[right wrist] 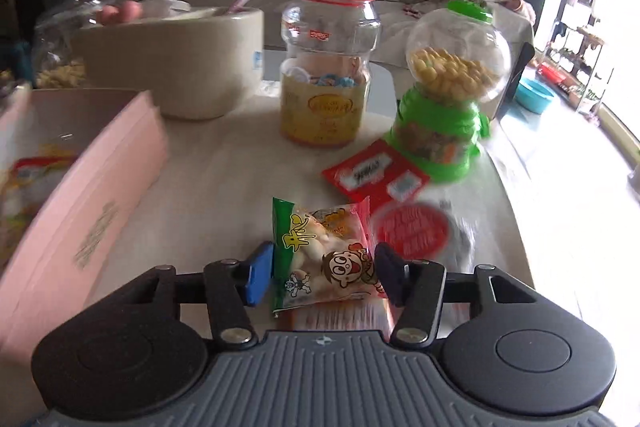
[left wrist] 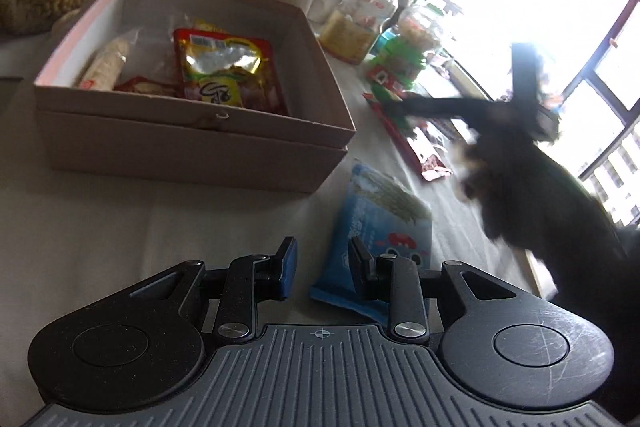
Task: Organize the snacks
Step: 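Grasp the white-green candy bag with the right tool, then lift the candy bag with the right tool while the left lifts the seaweed packet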
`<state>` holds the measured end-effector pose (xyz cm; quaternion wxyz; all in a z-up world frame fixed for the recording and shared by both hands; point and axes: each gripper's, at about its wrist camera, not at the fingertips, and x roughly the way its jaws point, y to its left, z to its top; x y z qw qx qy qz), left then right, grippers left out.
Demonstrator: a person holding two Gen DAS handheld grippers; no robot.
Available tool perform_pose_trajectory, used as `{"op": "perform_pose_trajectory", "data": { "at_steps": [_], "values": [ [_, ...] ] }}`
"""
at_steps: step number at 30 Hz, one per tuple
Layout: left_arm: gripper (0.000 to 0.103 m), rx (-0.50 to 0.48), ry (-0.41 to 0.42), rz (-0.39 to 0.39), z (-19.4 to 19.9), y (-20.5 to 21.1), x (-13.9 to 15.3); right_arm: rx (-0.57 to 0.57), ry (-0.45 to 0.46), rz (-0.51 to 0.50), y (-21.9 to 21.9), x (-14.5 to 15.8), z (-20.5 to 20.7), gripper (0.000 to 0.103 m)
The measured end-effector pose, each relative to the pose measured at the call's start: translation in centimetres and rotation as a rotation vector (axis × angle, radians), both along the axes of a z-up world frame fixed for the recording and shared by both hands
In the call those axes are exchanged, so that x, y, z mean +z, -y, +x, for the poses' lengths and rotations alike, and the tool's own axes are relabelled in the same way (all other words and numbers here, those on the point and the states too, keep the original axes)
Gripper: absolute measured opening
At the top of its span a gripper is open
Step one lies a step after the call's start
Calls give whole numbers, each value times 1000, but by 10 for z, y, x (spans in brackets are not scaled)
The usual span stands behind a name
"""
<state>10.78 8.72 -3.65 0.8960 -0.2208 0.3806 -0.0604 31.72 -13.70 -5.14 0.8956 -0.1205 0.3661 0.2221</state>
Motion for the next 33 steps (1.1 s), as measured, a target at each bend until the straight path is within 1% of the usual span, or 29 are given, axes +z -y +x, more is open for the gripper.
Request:
{"op": "perform_pose_trajectory", "data": {
  "at_steps": [2, 4, 6, 10, 12, 14, 17, 19, 24, 27, 29, 31, 33],
  "values": [
    [32, -23, 3, -19, 6, 2, -1, 27, -21, 30, 18, 6, -26, 54],
    [32, -59, 11, -22, 13, 5, -1, 32, -18, 36, 37, 12, -52, 54],
    [32, -91, 11, -3, 20, 9, 0, 15, -33, 42, 55, 14, -73, 55],
    [32, -101, 2, 51, 36, 15, -4, -26, -103, 88, 80, 8, -108, 55],
    [32, -114, -7, 46, 42, 17, -7, -37, -109, 93, 80, 1, -118, 56],
    [32, -146, -30, 19, 46, 20, -13, -53, -101, 115, 79, -4, -126, 59],
    [32, -168, -18, 5, 45, 24, -17, -57, -88, 135, 71, -7, -133, 62],
    [32, -174, -19, -13, 42, 25, -17, -30, -98, 141, 65, -8, -137, 63],
    [32, -165, -43, -91, 29, 19, -19, 82, -108, 145, 49, -8, -156, 63],
    [32, -160, -57, -113, 17, 18, -17, 149, -116, 157, 44, -6, -173, 63],
    [32, -152, -50, -123, 11, 17, -14, 188, -109, 165, 43, -5, -184, 63],
    [30, -143, -41, -132, 9, 15, -14, 200, -98, 167, 43, -3, -190, 63],
    [27, -125, -39, -129, 9, 16, -14, 181, -89, 167, 47, -1, -189, 63]
  ]
}}
